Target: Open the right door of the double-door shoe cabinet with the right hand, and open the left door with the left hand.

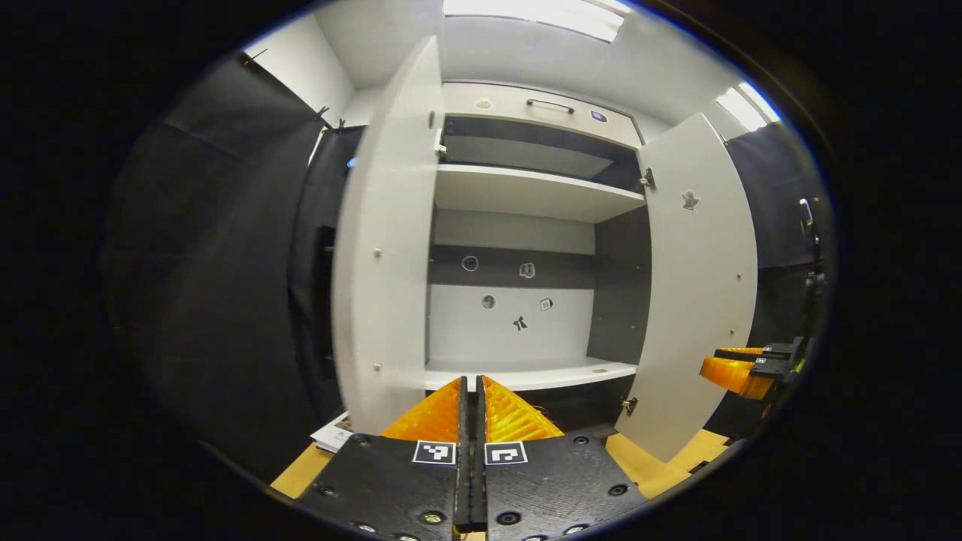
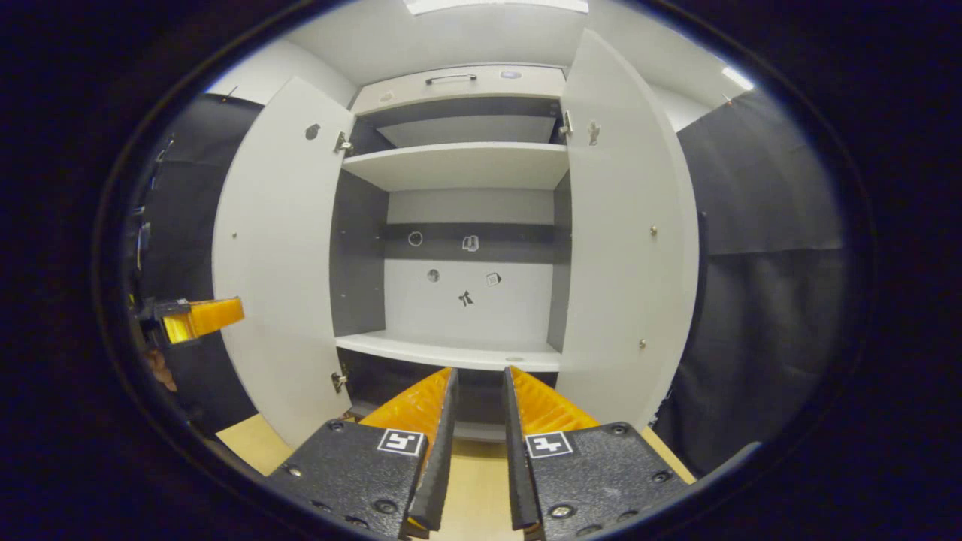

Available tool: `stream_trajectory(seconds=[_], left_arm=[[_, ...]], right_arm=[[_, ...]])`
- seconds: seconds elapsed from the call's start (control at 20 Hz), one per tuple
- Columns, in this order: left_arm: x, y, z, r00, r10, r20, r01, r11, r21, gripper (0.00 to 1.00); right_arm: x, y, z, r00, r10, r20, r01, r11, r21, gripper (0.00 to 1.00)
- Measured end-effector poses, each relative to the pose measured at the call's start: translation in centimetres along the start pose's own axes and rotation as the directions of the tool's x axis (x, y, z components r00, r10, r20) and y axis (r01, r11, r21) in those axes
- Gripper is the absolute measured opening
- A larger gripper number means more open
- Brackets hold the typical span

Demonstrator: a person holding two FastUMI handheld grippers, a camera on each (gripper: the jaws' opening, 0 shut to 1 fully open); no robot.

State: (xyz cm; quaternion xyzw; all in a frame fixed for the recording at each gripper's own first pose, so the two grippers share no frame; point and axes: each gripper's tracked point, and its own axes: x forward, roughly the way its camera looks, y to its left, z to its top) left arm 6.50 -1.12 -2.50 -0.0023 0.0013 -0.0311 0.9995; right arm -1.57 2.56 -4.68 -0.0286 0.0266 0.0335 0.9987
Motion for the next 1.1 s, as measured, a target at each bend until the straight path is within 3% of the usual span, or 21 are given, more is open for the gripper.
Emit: stream_trajectory(seconds=[0.05,0.1,0.15,0.2,0.3,0.35,0.5,0.65,0.85,1.1], left_arm=[[0.4,-0.8,-0.2,1.000,-0.008,0.000,0.008,1.000,0.009,0.00],[0.5,-1.5,-0.3,1.000,-0.016,0.004,0.016,1.000,0.006,0.00],[0.8,-2.3,-0.5,1.000,-0.031,0.001,0.031,0.999,-0.010,0.11],[0.8,-2.9,-0.6,0.999,-0.047,0.000,0.047,0.998,-0.031,0.00],[1.0,-4.8,-0.6,0.998,-0.066,0.010,0.066,0.996,-0.060,0.00],[1.2,-5.3,-0.6,0.998,-0.059,0.016,0.060,0.996,-0.061,0.08],[0.9,-4.9,-0.5,0.999,-0.029,0.020,0.030,0.999,-0.025,0.27],[0.6,-4.7,-0.5,1.000,-0.008,0.018,0.008,1.000,0.008,0.56],[0.3,-4.9,-1.1,1.000,-0.012,-0.006,0.013,1.000,0.022,0.65],[0.0,-4.2,-1.1,1.000,0.015,-0.003,-0.015,0.999,0.043,0.65]], right_arm=[[-0.1,-0.3,-0.1,1.000,-0.011,0.004,0.011,1.000,0.000,0.43],[-0.2,-0.9,-0.2,0.999,-0.035,0.005,0.035,0.999,0.004,0.36],[-0.3,-1.6,-0.4,0.999,-0.054,0.005,0.054,0.999,0.007,0.42],[-0.4,-1.9,-0.5,0.998,-0.057,0.005,0.056,0.998,0.017,0.46],[-0.6,-2.7,-0.8,0.998,-0.065,0.002,0.064,0.997,0.052,0.56],[-0.6,-2.9,-0.9,0.998,-0.059,0.000,0.059,0.996,0.066,0.64],[-0.5,-3.1,-0.8,0.999,-0.044,0.001,0.044,0.995,0.086,0.69],[-0.5,-3.2,-0.8,0.999,-0.043,0.010,0.042,0.996,0.074,0.74],[-0.2,-2.5,-0.7,1.000,-0.026,0.017,0.025,0.998,0.064,0.76],[-0.1,-2.4,-0.5,0.999,-0.027,0.025,0.025,0.997,0.068,0.77]])
